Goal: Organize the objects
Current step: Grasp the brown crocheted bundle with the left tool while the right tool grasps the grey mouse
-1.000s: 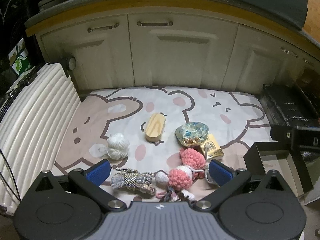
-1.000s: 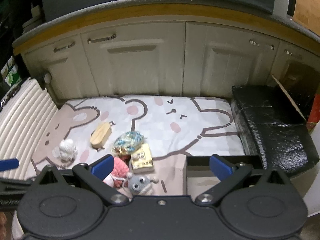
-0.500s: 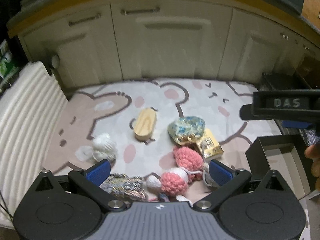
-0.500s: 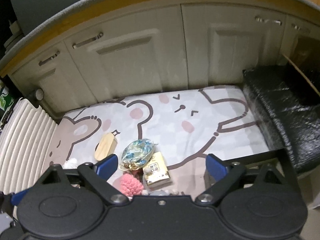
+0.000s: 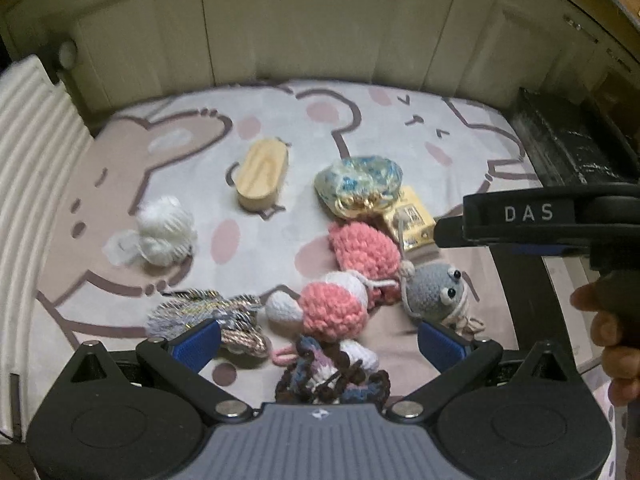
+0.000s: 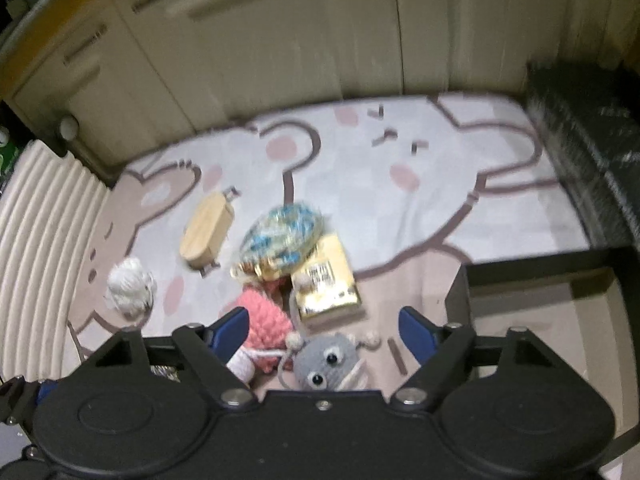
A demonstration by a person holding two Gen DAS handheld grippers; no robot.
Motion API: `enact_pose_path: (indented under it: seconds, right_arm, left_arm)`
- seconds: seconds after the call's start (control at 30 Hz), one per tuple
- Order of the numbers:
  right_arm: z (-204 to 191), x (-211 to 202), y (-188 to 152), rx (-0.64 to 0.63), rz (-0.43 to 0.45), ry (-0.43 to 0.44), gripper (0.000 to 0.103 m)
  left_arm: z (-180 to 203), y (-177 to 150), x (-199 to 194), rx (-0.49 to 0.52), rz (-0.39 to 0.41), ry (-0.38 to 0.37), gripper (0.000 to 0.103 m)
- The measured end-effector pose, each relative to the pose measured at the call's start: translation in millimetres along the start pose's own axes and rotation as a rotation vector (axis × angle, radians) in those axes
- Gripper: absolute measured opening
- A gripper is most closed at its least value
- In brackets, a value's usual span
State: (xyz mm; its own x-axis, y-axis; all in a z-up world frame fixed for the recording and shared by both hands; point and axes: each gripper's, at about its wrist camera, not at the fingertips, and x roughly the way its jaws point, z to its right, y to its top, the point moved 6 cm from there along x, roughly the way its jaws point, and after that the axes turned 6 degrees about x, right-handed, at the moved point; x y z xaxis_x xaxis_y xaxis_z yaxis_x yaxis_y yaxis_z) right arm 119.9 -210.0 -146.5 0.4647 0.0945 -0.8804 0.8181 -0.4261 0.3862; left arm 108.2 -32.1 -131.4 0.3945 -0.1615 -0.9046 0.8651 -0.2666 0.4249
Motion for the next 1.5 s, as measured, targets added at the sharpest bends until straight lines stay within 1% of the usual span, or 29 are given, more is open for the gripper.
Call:
enact_pose_path:
  seconds: [0.13, 0.33, 0.4, 0.5, 0.57, 0.7, 0.8, 0.87, 0.9, 0.93, 0.97, 1.0, 1.07, 1.17, 1.3, 1.5]
  right_arm:
    - [6.8, 16.8, -5.8, 0.033, -0.063, 0.006, 0.079]
    - [6.1, 36.9, -14.5, -0.002, -0.136, -0.014, 0.078]
    - [4.4, 42.5, -17.5, -0.019, -0.160, -0.023, 0.077]
    - [2.4, 48.9, -21.7, -0.055, -0.181, -0.050, 0.077]
    - [2.5, 52.2, -22.9, -0.075, -0.181, -0.076, 0.073]
    - [3.0, 60.1, -25.5, -0.081, -0.204, -0.088, 0.071]
    - [1.4, 65.9, -30.1, -0.102, -0.226, -0.102, 0.070]
    - [0.1, 67.7, -30.4, -0.105, -0.227, -0.103, 0.068]
    - [-1.0, 68.3, -30.2, -0.108, -0.227, -0.103, 0.066]
    - [-2.0, 69.0, -30.8, -0.113, -0.228, -0.104, 0.063]
    - [-2.9, 70.0, -31.7, -0.118, -0.233, -0.102, 0.060]
    - [-3.6, 71.0, -33.0, -0.123, -0.240, -0.099, 0.058]
    - [-6.1, 70.5, -35.1, -0.143, -0.249, -0.102, 0.057]
    - [-9.1, 65.5, -33.7, -0.157, -0.238, -0.098, 0.056]
    - [-15.9, 51.3, -28.7, -0.152, -0.205, -0.069, 0.055]
    - [-25.3, 24.3, -25.0, -0.151, -0.150, -0.037, 0.055]
  left_arm:
    - [-3.1, -6.8, 15.7, 0.013, -0.053, -0.030, 0.102]
    - [-2.4, -19.3, 33.8, 0.053, -0.124, -0.046, 0.095]
    - [-0.5, -23.2, 40.1, 0.071, -0.148, -0.053, 0.095]
    - [1.3, -26.5, 47.0, 0.104, -0.171, -0.064, 0.094]
    - [2.2, -29.0, 51.8, 0.115, -0.187, -0.066, 0.093]
    - [1.8, -34.4, 61.4, 0.123, -0.226, -0.072, 0.090]
    - [1.0, -38.4, 69.1, 0.130, -0.256, -0.073, 0.085]
    - [0.6, -38.8, 71.5, 0.123, -0.266, -0.084, 0.076]
    - [0.6, -39.1, 72.0, 0.117, -0.269, -0.094, 0.074]
    - [1.1, -39.8, 71.4, 0.112, -0.271, -0.106, 0.068]
    - [1.8, -39.9, 71.0, 0.108, -0.273, -0.118, 0.064]
    - [2.1, -39.9, 70.5, 0.109, -0.273, -0.118, 0.063]
    - [2.5, -39.4, 68.7, 0.113, -0.271, -0.118, 0.055]
    - [-0.1, -36.6, 62.6, 0.086, -0.259, -0.122, 0.050]
    - [-5.3, -31.8, 50.2, 0.045, -0.229, -0.112, 0.048]
    - [-8.1, -23.1, 25.4, -0.023, -0.154, -0.098, 0.047]
